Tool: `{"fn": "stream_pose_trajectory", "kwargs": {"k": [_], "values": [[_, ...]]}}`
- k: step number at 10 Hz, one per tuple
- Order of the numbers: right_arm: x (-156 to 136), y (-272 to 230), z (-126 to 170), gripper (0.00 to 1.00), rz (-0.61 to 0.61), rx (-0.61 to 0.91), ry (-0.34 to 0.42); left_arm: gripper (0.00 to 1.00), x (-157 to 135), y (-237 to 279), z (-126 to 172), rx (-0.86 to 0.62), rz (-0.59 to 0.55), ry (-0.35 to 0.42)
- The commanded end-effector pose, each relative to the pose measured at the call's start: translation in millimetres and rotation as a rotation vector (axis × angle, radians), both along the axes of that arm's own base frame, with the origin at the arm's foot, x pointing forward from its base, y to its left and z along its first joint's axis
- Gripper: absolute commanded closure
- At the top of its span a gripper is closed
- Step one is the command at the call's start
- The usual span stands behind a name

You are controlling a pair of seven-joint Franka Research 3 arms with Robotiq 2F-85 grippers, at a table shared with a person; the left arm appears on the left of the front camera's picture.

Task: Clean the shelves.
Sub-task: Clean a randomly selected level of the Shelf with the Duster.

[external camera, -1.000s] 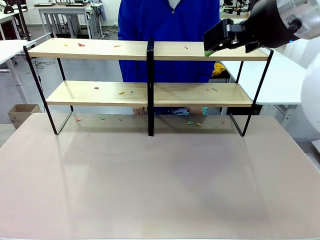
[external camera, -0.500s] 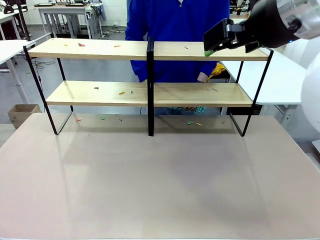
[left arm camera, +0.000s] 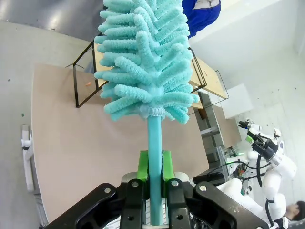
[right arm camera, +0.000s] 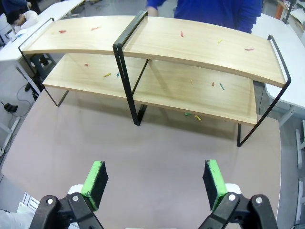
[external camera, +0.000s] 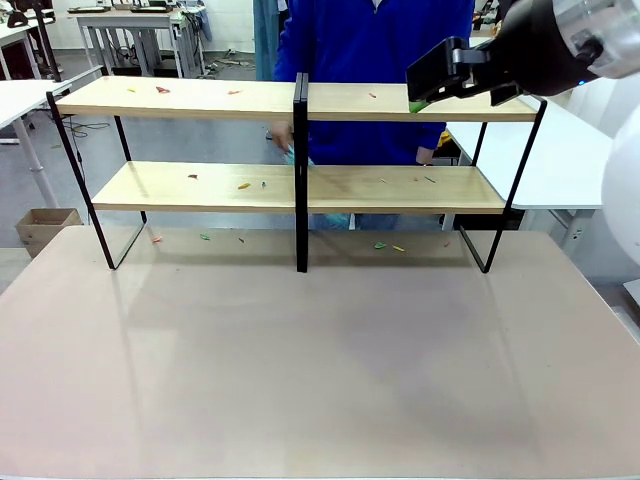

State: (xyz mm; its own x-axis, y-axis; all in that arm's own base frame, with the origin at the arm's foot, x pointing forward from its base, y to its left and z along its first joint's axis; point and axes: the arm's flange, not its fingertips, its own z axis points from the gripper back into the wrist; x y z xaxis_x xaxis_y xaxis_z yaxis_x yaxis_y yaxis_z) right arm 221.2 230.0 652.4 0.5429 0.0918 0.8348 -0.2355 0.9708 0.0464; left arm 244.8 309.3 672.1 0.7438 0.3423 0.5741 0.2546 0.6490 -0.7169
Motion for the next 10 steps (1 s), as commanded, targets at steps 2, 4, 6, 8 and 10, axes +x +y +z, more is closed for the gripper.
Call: {"fn": "stream_pose_trajectory", "kwargs": {"k": [2, 4, 6, 8, 10], "values": [[0.8, -0.8, 0.3, 0.00, -0.004, 0.000, -0.001, 1.00, -3.7, -1.3, 1.7, 0.007, -0.007, -0.005], [0.8, -0.8, 0.3, 0.00, -0.004, 0.000, -0.001, 0.87, -3.8, -40.9, 3.8, 0.143, -0.112, 0.020], [0.8, -0.8, 0.3, 0.00, -0.004, 0.000, -0.001, 0.87, -6.5, -137.1, 3.4, 0.458, -0.543, -0.014], [0.8, -0.8, 0.3, 0.00, -0.004, 0.000, -0.001, 0.87, -11.5, -220.9, -20.4, 0.701, -0.809, 0.023], [0.8, -0.8, 0.3, 0.00, -0.004, 0.000, -0.001, 0.87, -5.5, -271.3, -44.1, 0.763, -0.868, 0.073]]}}
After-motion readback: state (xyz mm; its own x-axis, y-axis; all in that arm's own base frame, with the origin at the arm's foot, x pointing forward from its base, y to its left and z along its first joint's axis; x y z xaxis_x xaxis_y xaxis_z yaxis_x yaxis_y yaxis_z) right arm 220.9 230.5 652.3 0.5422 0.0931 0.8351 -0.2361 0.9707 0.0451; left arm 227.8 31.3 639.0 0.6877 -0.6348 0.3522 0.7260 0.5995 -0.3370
